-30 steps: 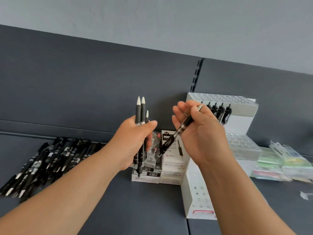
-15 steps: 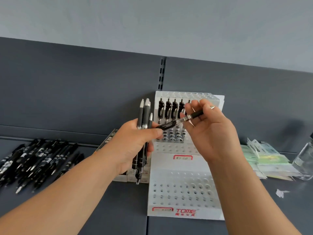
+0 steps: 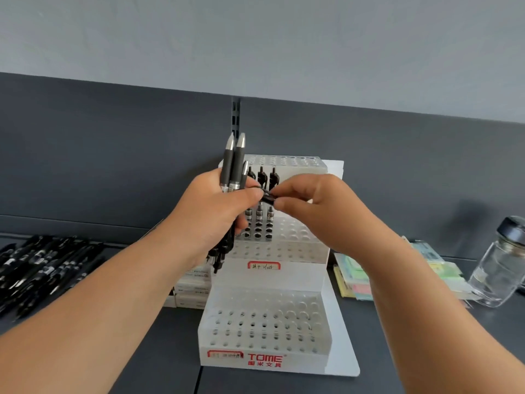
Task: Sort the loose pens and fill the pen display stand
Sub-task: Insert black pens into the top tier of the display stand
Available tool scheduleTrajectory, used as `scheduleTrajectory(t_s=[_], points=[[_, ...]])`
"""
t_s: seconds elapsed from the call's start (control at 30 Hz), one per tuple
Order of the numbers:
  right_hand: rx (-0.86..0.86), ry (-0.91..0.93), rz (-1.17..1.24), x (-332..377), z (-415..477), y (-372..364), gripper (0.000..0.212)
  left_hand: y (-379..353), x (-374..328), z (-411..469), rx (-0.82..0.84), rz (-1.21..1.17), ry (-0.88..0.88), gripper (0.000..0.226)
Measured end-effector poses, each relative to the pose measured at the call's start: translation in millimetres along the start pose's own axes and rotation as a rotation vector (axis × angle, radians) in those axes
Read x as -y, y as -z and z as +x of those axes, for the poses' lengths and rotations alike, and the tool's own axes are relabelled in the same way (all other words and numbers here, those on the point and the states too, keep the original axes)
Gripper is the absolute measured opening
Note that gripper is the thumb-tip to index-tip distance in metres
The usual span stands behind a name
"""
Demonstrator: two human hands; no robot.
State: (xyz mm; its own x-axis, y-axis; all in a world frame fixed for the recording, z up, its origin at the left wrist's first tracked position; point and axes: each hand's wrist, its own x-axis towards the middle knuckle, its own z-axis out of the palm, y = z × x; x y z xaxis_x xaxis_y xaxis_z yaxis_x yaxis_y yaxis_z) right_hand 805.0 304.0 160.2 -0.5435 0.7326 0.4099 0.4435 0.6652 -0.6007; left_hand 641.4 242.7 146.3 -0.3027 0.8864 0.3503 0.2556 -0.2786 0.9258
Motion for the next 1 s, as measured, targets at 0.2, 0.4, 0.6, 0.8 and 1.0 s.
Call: scheduleTrajectory(t_s=[0.2,0.4,0.6,0.8,1.0], points=[[-0.165,-0.034,0.149,1,16,6,0.006,1,-4,9,-0.038,-0.092,0.048,0.012],[-0.415,-0.093,0.404,-10,28,3,0.009,0,8,13,0.001,-0.230,0.243,0.014],[-0.403,-0.161,0.319,-23,34,-13,0.008,3,8,15,0.065,-0.279,0.259,0.008],[-0.316,-0.247,0.112,-35,34,-26,0.011,3,10,13,0.093,-0.325,0.267,0.008],[-0.260,-0.278,-0.007,-32,31,-32,0.013,5,10,11,0.153,-0.345,0.286,0.007]])
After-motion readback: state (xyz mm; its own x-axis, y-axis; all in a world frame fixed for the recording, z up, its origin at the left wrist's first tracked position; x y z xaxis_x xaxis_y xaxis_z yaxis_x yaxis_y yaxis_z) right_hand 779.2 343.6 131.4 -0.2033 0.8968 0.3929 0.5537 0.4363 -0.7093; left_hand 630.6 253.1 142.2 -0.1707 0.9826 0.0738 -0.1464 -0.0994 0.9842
